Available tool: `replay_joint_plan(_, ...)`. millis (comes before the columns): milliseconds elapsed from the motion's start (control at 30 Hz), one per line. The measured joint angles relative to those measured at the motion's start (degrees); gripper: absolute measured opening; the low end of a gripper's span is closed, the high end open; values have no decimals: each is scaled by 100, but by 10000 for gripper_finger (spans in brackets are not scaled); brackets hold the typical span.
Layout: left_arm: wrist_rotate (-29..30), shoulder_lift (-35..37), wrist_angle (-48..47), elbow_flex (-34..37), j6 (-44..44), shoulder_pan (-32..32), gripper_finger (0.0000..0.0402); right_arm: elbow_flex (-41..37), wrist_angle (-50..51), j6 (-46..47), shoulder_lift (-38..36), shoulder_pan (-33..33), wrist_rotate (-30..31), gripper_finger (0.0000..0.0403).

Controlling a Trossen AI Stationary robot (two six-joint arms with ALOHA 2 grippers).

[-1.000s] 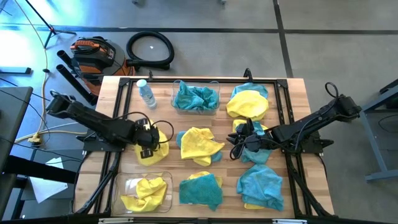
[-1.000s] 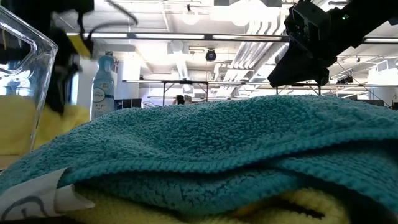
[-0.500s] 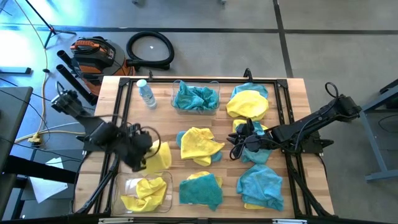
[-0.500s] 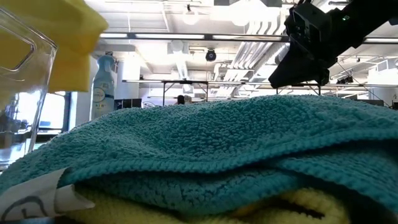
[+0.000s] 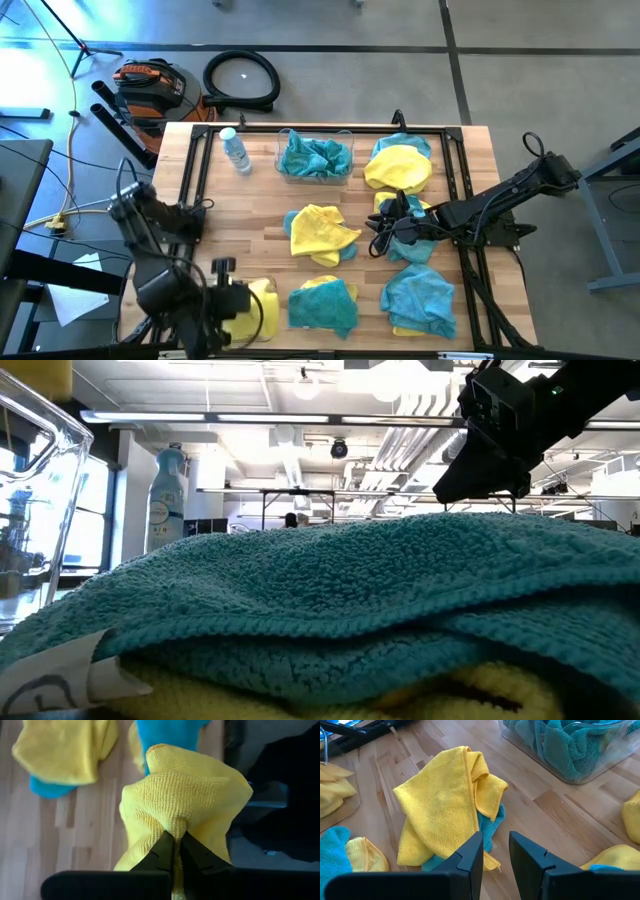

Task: Sort microfiber towel by color & place in baskets
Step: Put the yellow microfiber towel into the bottom transparent bin

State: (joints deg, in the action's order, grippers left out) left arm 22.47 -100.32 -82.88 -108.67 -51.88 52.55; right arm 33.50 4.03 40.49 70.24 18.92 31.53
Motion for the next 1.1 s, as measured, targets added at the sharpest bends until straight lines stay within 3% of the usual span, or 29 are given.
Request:
replay_joint_plan(167,143,-492,-192,-1010,163,87,0,0,0,0,0,0,3,87)
replay_joint_plan(367,371,-642,-724,-1126,-159,129,0,0,0,-2,0,0,2,87)
replay_joint_plan(567,481,-653,-687,-452,-547,164,0,0,4,-44,0,-1,4,87)
replay_joint_plan(700,83,-657,-603,189,-1066,201,0,0,4,-44,0,0,4,87)
replay_joint_plan(1100,-19,-655,1376,1897,-1236,248,0,0,2,30,0,0,4,87)
